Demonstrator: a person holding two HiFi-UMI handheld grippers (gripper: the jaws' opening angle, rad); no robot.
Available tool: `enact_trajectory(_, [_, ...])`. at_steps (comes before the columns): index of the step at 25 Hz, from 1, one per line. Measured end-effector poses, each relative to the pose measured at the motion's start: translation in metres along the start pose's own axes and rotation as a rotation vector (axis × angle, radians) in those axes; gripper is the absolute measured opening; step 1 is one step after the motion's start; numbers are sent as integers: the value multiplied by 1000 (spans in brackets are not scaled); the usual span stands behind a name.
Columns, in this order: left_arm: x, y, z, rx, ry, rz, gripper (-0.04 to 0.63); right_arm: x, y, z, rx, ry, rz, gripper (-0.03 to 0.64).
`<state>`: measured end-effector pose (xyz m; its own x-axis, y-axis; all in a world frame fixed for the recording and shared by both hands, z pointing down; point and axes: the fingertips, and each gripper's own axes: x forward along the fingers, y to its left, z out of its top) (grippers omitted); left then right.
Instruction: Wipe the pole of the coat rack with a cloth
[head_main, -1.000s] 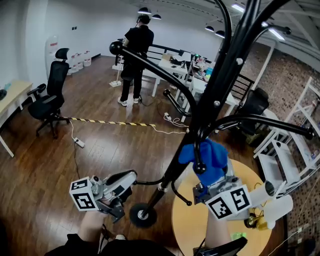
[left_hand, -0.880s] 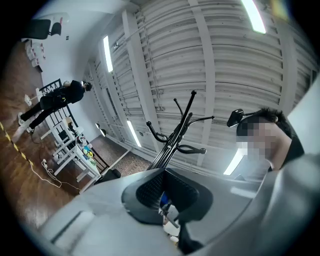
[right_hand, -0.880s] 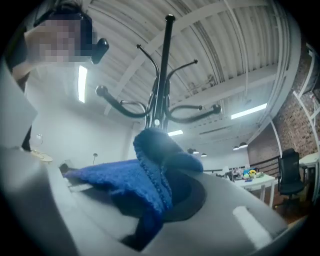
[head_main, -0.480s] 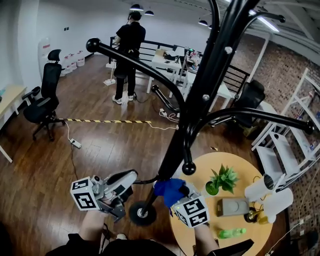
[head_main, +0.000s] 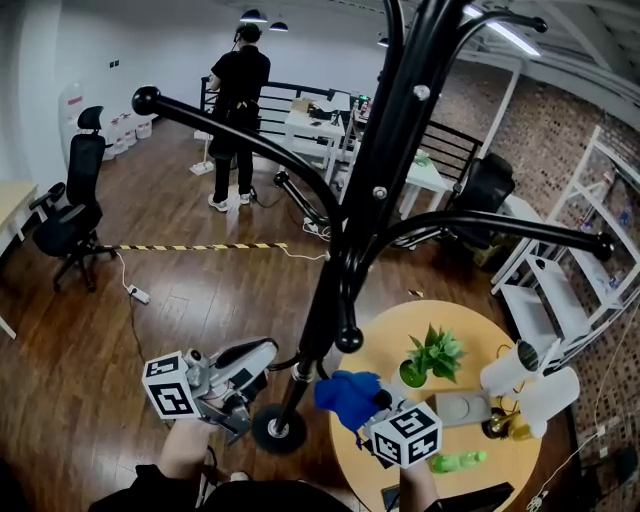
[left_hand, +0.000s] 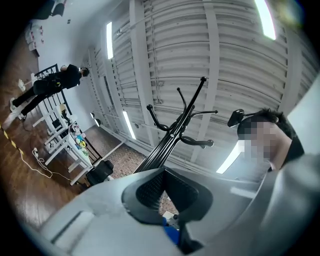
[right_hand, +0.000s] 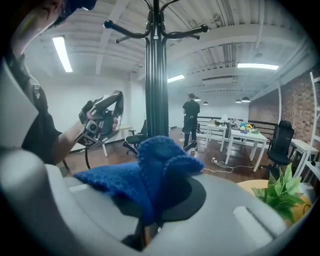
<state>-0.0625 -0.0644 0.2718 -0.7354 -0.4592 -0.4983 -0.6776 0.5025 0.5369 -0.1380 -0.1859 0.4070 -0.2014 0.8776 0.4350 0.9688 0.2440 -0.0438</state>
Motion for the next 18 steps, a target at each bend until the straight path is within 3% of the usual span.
enact_trajectory(6, [-11, 2, 5, 4, -13, 12, 3, 42, -5, 3, 18, -45, -15, 23])
enact_trajectory(9, [-18, 0, 9, 9, -28, 27, 3, 46, -8, 17, 42, -120, -41, 22])
enact_trajectory(12, [-25, -1, 14, 26, -37, 40, 3, 25, 0, 57, 89, -261, 18, 22])
enact_trajectory(15, [-31, -4, 22, 39, -46, 45, 3, -3, 21, 123, 61, -445, 95, 22])
enact_trajectory(18, [-34, -8, 25, 56, -53, 45, 3, -31, 20, 187, -1, -620, 56, 23])
